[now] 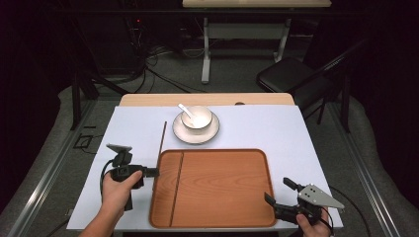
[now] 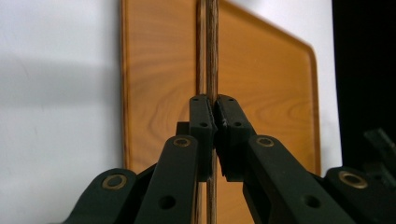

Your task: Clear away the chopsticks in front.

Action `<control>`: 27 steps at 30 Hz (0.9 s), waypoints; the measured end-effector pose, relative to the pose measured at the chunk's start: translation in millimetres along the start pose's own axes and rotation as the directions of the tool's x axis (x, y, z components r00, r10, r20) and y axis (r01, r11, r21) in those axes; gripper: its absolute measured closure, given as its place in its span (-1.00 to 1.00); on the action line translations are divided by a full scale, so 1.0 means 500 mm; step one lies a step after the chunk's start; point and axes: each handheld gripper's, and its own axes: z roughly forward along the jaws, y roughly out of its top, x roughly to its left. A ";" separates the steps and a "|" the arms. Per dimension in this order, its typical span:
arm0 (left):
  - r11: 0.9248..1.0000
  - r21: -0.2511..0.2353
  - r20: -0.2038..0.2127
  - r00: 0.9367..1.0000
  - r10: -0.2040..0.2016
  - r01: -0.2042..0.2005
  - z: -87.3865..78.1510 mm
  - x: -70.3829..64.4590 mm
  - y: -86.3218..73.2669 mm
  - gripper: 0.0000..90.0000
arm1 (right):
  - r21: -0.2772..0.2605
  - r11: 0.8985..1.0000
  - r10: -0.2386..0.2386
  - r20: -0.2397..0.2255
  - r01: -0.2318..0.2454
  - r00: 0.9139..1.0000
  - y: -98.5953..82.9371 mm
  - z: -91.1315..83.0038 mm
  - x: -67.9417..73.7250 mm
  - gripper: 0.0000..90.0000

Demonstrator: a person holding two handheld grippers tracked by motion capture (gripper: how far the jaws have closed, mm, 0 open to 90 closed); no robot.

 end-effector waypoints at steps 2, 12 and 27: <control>1.000 0.007 0.003 1.000 0.000 0.000 0.005 0.002 -0.026 0.90 | 0.000 1.000 0.000 0.001 0.000 1.000 0.000 0.000 0.000 -0.68; 0.999 0.053 0.023 1.000 -0.013 0.012 0.021 0.028 -0.101 0.90 | 0.002 1.000 0.002 0.001 -0.002 1.000 0.000 0.000 0.002 -0.68; 0.996 0.087 -0.013 1.000 -0.014 0.015 0.038 0.040 -0.131 0.90 | 0.002 1.000 0.002 0.003 -0.002 1.000 0.000 0.000 0.002 -0.68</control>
